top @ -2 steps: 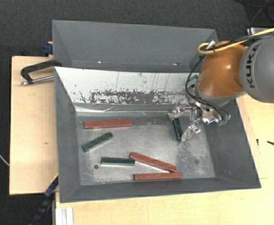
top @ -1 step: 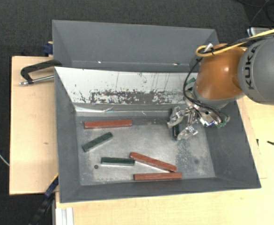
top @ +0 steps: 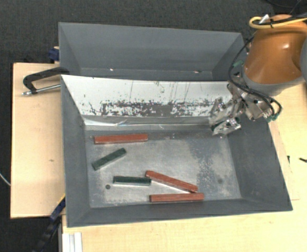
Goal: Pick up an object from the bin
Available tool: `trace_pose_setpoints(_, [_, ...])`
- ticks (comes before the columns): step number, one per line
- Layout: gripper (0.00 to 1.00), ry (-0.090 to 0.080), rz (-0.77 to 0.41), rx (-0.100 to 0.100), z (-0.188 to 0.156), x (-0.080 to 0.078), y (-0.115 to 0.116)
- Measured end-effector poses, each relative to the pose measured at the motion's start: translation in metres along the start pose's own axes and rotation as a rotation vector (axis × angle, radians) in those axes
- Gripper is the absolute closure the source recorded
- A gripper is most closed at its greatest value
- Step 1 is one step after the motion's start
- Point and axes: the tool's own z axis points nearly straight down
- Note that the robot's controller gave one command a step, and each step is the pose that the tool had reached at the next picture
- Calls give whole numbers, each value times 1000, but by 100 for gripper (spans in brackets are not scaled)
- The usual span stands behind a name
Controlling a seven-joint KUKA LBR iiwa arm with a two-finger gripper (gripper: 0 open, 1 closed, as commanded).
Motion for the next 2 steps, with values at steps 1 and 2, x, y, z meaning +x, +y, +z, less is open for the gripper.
trace_pose_setpoints(1, [100, 0, 0, 0, 0, 0, 0])
trace_pose_setpoints(2, [100, 1, -79, -1, -39, -4, 7])
